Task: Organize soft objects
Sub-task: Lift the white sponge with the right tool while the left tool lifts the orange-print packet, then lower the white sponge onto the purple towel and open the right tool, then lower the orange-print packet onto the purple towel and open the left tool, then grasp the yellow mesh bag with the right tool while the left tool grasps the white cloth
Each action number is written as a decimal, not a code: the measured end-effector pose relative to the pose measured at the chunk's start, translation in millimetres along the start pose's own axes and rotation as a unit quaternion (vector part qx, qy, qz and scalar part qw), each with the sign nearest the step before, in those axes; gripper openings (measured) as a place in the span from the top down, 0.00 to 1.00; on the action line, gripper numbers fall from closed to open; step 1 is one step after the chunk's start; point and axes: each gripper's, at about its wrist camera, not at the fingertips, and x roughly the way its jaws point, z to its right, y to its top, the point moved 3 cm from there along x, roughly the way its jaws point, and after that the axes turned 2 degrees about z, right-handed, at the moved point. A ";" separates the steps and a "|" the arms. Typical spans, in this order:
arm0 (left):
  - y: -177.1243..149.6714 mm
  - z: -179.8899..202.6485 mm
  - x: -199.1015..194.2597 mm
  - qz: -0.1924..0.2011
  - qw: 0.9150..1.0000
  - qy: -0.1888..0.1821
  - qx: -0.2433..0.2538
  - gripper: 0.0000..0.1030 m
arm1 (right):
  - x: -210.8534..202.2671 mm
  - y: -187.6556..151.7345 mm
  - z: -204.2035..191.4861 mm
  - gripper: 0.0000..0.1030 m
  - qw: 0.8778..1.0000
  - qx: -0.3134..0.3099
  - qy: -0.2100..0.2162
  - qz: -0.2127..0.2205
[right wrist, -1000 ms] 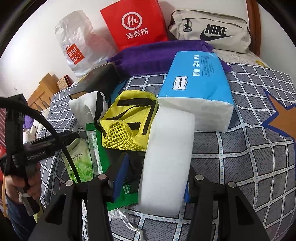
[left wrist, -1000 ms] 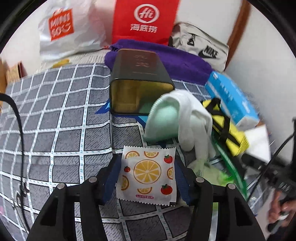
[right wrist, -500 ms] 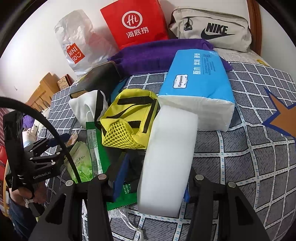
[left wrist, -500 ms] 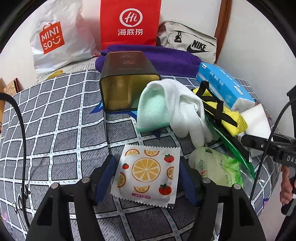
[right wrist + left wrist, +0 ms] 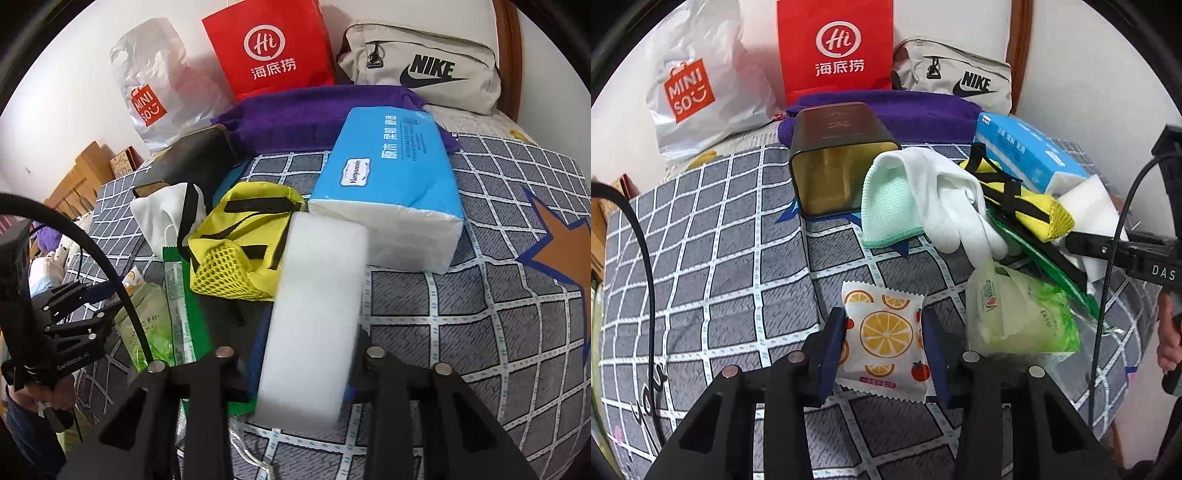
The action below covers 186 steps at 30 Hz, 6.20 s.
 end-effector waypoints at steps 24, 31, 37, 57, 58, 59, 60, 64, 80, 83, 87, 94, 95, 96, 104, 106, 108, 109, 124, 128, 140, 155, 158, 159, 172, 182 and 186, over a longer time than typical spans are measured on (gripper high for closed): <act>48.4 -20.0 -39.1 0.032 0.998 -0.019 -0.046 0.62 | -53.7 43.6 -7.6 0.69 0.998 -0.026 0.023 0.052; 80.8 -32.0 -41.9 0.046 0.997 -0.019 -0.055 0.62 | -54.1 75.5 -0.5 0.69 0.997 -0.028 0.024 0.061; 114.1 -48.8 -34.8 0.056 0.997 -0.008 -0.061 0.62 | -46.2 108.7 7.0 0.69 0.997 -0.032 0.024 0.070; 234.4 -96.5 53.9 0.054 0.994 -0.002 -0.091 0.62 | 65.4 241.0 54.8 0.69 0.997 -0.063 -0.023 0.039; 238.9 -98.3 58.2 0.053 0.994 -0.001 -0.091 0.62 | 73.0 246.6 56.3 0.69 0.997 -0.066 -0.027 0.036; 242.9 -99.7 62.8 0.052 0.994 -0.001 -0.091 0.62 | 79.7 250.9 56.9 0.69 0.997 -0.069 -0.027 0.032; 245.3 -100.4 66.1 0.051 0.995 -0.001 -0.090 0.62 | 87.8 255.2 58.2 0.69 0.997 -0.072 -0.029 0.026; 253.4 -102.8 82.9 0.041 0.995 0.000 -0.086 0.62 | 127.9 269.3 68.3 0.69 0.996 -0.078 -0.037 -0.014; 261.6 -104.0 103.5 0.014 0.995 -0.022 -0.093 0.62 | 207.8 278.2 99.9 0.69 0.986 -0.071 -0.076 -0.131; 263.2 -101.7 101.3 0.011 0.996 -0.013 -0.084 0.62 | 207.7 279.4 101.0 0.68 0.985 -0.076 -0.075 -0.135; 266.4 -98.9 100.7 0.008 0.997 -0.010 -0.077 0.62 | 210.3 281.4 100.1 0.56 0.984 -0.081 -0.075 -0.138; 274.2 -90.8 109.9 -0.004 0.998 -0.013 -0.064 0.62 | 200.0 279.4 92.8 0.47 0.984 -0.085 -0.088 -0.128; 275.5 -89.8 111.4 -0.005 0.998 -0.013 -0.062 0.62 | 195.6 279.2 91.8 0.47 0.984 -0.087 -0.091 -0.125; 277.6 -88.2 114.1 -0.006 0.998 -0.014 -0.059 0.62 | 190.2 278.6 90.9 0.47 0.984 -0.089 -0.094 -0.121; 296.0 -79.8 147.6 -0.035 0.999 -0.007 -0.032 0.62 | 121.9 262.8 82.6 0.47 0.994 -0.071 -0.068 -0.050; 300.1 -80.8 154.5 -0.041 0.998 -0.022 -0.040 0.62 | 102.4 255.9 77.5 0.47 0.996 -0.062 -0.060 -0.032; 304.4 -80.6 163.8 -0.046 0.998 -0.026 -0.043 0.62 | 79.2 247.8 69.0 0.46 0.997 -0.065 -0.045 -0.009; 306.2 -80.2 169.3 -0.049 0.998 -0.023 -0.039 0.62 | 71.6 243.9 62.9 0.46 0.997 -0.066 -0.039 0.000; 317.4 -87.3 235.5 -0.105 0.994 0.022 -0.026 0.61 | 34.7 188.8 47.7 0.44 0.999 -0.037 -0.008 0.016; 319.2 -86.7 244.0 -0.119 0.992 0.025 -0.024 0.59 | 30.7 184.9 45.6 0.44 0.999 -0.042 -0.023 0.024; 319.1 -99.0 223.6 -0.132 0.990 0.028 -0.045 0.41 | 20.3 168.9 40.6 0.44 0.999 -0.043 -0.021 0.019; 315.7 -94.0 205.7 -0.133 0.985 -0.015 -0.106 0.30 | -14.6 127.8 18.9 0.44 0.999 -0.037 -0.015 0.013; 310.0 -98.4 209.9 -0.140 0.984 0.000 -0.113 0.30 | -16.2 123.3 18.4 0.44 0.999 -0.036 -0.018 0.009; 307.5 -100.7 207.1 -0.141 0.983 0.007 -0.113 0.30 | -16.5 122.4 18.4 0.44 0.999 -0.035 -0.016 0.010; 266.5 -87.5 115.7 -0.106 0.988 -0.014 -0.110 0.30 | -21.6 87.1 -10.0 0.44 0.999 -0.028 0.016 -0.005; 203.9 -81.1 38.7 -0.058 0.995 0.012 -0.076 0.30 | 9.7 53.9 -42.9 0.38 0.997 0.008 0.061 -0.044; 176.1 -82.2 22.2 -0.049 0.996 0.008 -0.080 0.30 | 20.5 51.3 -47.6 0.33 0.999 0.001 0.012 -0.047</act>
